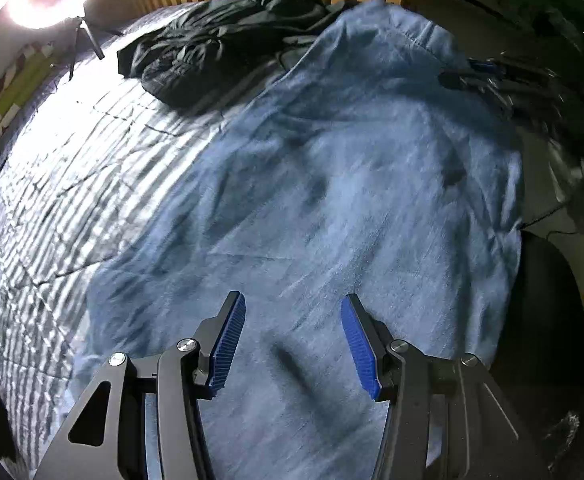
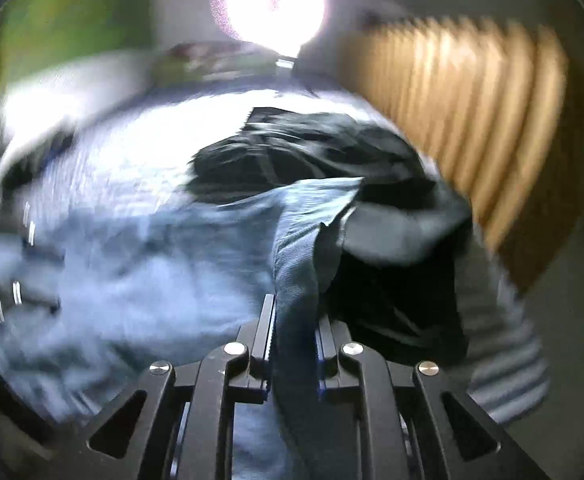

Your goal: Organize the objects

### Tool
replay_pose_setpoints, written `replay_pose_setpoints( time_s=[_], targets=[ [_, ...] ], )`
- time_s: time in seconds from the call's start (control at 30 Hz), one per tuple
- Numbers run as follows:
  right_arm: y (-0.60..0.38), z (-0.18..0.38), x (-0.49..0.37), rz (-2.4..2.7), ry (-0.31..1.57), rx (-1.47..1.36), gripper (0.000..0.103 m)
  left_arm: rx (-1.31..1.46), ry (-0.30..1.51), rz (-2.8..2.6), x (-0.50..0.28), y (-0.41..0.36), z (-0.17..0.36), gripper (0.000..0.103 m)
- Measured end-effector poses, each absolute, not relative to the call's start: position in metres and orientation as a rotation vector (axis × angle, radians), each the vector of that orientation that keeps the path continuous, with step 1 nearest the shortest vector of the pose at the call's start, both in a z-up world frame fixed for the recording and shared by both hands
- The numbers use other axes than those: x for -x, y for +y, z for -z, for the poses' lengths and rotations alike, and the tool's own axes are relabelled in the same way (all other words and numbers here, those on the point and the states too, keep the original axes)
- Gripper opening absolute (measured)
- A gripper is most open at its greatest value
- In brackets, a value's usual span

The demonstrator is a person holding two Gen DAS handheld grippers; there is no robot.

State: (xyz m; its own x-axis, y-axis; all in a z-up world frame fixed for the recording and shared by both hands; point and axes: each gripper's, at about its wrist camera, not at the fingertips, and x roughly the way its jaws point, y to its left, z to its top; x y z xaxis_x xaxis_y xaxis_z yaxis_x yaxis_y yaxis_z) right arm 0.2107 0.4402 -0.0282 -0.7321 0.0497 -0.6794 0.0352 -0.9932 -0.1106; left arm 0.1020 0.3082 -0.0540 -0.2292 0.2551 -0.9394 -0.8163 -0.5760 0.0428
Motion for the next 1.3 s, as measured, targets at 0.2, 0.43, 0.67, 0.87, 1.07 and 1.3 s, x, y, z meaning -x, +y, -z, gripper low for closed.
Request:
replay_pose_setpoints(
  time_s=[0.2, 0.43, 0.67, 0.87, 1.07, 1.3],
  targets=[
    [0.408, 0.037, -0.209, -2.93, -0.4, 1.186, 0.013, 1.287, 0.699, -1.891, -0.103, 0.3, 0.053, 0.054],
    [0.442, 0.035, -0.199, -2.916, -0.09, 1.32, 0.013, 1.287, 0.694, -1.898, -0.106, 0.293, 0.053, 0.054],
    [0.52, 0.033, -0.193, -2.808, 0.408, 1.419, 0.034, 1.261, 0.66, -1.936, -0.112, 0.276, 0.039, 0.054],
    [0.555, 0.038, -0.207, -2.732, 0.585, 1.413, 0.048, 1.339, 0.467, -2.108, -0.109, 0.202, 0.022, 0.054],
    [0.53, 0.001, -0.217, -2.822, 0.517, 1.266, 0.048, 1.354, 0.133, -2.413, -0.126, 0.07, -0.015, 0.054],
    [0.43, -0.065, -0.192, -3.071, 0.272, 1.228, 0.048, 1.442, -0.245, -2.886, -0.169, -0.151, -0.025, 0.068]
  ],
)
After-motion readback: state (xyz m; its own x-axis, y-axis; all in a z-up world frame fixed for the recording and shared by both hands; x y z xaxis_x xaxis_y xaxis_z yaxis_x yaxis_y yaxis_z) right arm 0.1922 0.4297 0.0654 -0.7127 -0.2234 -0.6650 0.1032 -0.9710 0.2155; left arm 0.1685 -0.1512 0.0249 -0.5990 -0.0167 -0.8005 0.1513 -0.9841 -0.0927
